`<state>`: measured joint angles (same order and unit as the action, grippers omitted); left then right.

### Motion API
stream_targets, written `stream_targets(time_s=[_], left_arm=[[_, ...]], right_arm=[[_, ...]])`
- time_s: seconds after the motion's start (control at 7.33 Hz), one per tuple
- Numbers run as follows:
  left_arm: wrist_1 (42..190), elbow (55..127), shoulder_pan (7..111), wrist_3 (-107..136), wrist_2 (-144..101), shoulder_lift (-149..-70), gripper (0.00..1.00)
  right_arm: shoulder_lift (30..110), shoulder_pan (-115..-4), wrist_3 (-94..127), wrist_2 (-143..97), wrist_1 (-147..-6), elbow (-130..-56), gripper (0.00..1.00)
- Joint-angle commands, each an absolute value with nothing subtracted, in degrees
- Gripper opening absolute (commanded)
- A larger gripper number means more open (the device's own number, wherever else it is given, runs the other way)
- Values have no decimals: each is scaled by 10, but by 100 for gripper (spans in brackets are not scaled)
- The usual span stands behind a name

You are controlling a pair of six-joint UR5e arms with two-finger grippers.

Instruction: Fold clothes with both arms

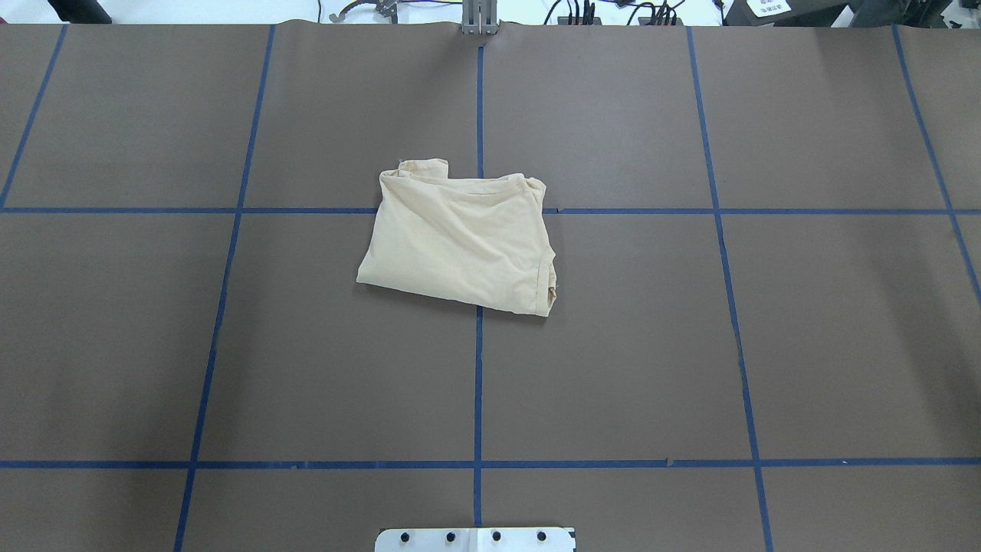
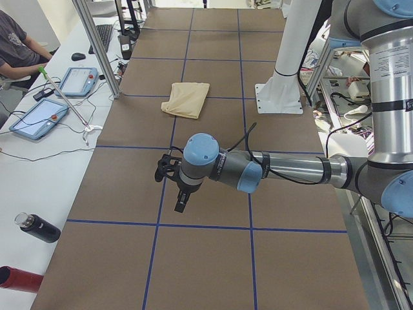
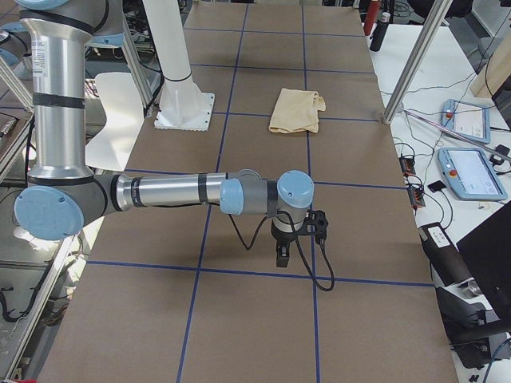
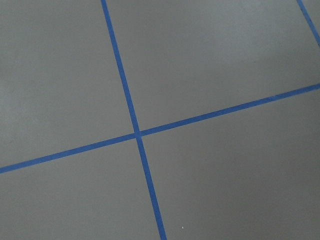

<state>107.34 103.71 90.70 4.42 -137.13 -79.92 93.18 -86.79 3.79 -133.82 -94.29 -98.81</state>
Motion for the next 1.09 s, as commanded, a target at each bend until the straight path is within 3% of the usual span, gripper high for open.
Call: stream_targets(time_s=[0.0, 0.96], left_arm=[[1073, 1037, 907, 59, -1370, -791, 100], [1042, 1039, 906, 58, -1325, -795, 100]], right_arm=[[930, -867, 38, -1340, -941, -990, 100], [933, -867, 37, -1338, -940, -988, 100]])
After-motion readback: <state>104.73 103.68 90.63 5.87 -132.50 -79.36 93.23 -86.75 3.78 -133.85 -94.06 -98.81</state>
